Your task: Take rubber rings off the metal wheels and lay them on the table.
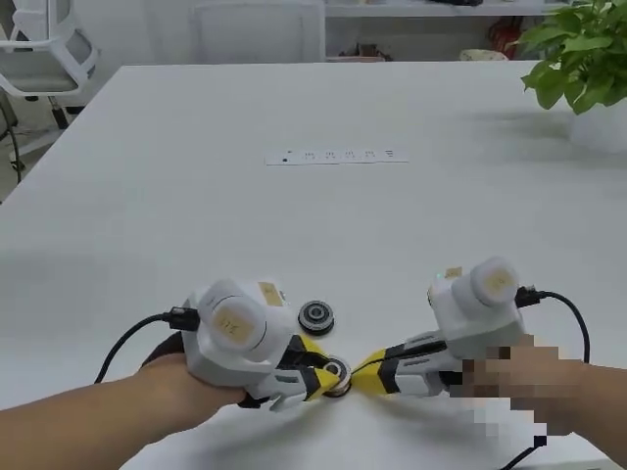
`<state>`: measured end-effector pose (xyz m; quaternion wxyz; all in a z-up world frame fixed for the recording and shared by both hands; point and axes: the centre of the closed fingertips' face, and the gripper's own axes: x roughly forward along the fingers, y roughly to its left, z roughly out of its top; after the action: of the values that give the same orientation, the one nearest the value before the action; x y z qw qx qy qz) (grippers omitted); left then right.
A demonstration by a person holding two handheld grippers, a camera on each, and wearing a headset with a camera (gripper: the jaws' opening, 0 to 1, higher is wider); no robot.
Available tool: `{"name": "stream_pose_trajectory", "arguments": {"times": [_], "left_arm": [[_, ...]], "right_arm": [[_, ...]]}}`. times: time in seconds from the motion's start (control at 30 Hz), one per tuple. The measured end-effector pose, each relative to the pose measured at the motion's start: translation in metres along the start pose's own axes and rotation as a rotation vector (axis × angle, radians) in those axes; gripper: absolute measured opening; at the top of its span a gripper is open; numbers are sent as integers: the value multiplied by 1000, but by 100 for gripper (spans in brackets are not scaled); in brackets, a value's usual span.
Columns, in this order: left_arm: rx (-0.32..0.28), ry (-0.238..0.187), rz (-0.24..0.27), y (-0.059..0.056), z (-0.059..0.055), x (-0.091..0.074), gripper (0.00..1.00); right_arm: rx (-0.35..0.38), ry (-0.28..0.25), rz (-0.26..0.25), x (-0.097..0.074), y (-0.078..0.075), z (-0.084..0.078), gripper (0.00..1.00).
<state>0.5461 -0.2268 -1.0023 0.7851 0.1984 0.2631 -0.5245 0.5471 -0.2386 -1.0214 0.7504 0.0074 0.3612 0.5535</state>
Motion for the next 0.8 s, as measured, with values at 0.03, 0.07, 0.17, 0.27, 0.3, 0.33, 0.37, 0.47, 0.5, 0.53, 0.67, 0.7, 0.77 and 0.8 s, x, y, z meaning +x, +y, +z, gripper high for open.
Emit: {"name": "stream_pose_trajectory", "arguments": {"times": [0.03,0.07,0.17,0.27,0.3,0.33,0.37,0.47,0.5,0.53,0.67,0.7,0.77,0.8], "left_arm": [[0,0,2,0,0,0,12],[-2,1,3,0,0,1,12],[-15,3,6,-1,0,1,12],[-16,5,9,-2,0,1,12],[-17,5,10,-2,1,1,12],[-17,6,11,-2,1,2,12],[-17,6,12,-2,1,2,12],[-15,9,15,-2,1,2,12],[-14,8,17,-2,1,2,12],[-15,8,17,-2,1,2,12],[-29,9,20,-1,1,3,12],[-30,9,20,-1,1,3,12],[-30,9,21,-1,1,3,12],[-31,9,21,-1,0,3,12]], "right_arm": [[37,-3,-2,-1,-1,-1,0],[52,-11,-3,-1,-2,0,0],[85,-31,-7,-4,-5,2,0],[148,-85,-3,-6,-7,10,0],[149,-83,-3,-7,-7,9,0],[151,-86,-3,-7,-7,10,0],[155,-89,-1,-7,-6,10,0],[171,-110,11,-8,-5,14,0],[172,-107,12,-8,-4,13,0],[174,-112,15,-8,-3,14,0],[170,-116,19,-9,0,15,0],[166,-115,18,-9,-1,15,0],[162,-113,16,-9,0,15,0],[161,-113,16,-9,1,15,0]]}}
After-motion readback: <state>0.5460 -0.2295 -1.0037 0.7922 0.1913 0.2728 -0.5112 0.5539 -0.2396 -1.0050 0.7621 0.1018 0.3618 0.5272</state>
